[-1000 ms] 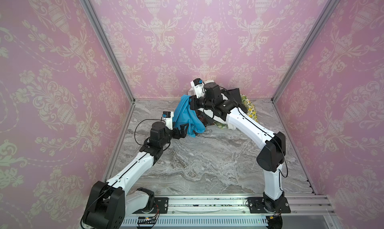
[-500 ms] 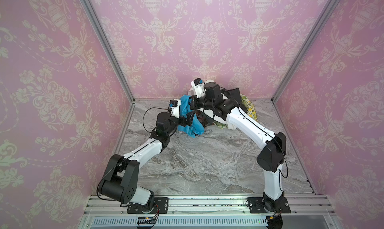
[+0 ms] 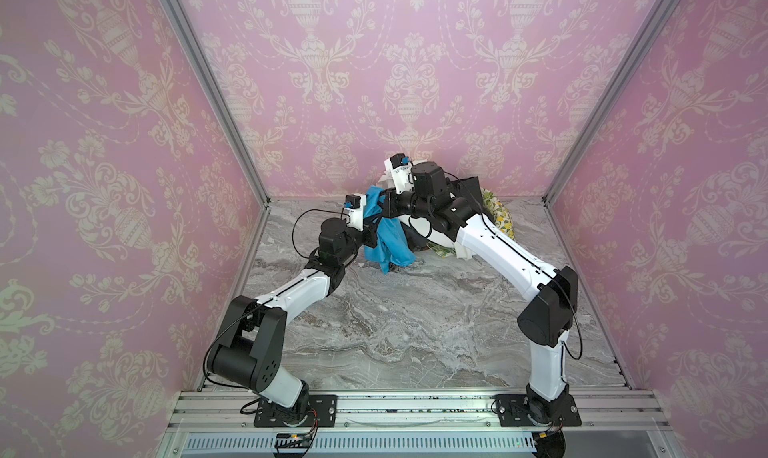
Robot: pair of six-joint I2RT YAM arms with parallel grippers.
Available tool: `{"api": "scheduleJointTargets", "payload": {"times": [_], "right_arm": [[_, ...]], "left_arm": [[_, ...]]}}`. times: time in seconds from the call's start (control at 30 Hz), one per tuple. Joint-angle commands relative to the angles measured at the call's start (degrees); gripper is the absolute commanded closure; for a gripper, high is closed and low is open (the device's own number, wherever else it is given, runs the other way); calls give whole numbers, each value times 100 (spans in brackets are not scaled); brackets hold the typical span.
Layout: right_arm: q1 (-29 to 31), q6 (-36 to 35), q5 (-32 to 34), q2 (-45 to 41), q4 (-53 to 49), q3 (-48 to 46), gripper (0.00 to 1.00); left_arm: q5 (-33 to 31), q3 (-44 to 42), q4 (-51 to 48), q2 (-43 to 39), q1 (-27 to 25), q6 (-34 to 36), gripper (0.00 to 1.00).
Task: Pick out a specific cloth from the pile
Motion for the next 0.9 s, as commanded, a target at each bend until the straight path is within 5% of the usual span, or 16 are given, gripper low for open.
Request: {"api": "scheduleJointTargets", "payload": {"times": [0.0,0.2,0.37,0.57,0.87], "right_arm": [[31,-190,75,-330,177,-171,100],[19,-450,-57,-576,347,-515,49],[-11,-685,-67,-953,497,-929,20],[-142,-877,-9,-1478,608,-1552,9],[-430,-987,121,-2218,774,-2698,6]], "left_arm": [[-215,306,-530,-356,209,47,100],[-329,667,-1330,-635,549,80,100],[-401,1064,-2022,-794,898,-68,100],[-679,1533,-2779,-856,1133,51,100],[-768,1858,-3426,-791,1677,81,100]]}}
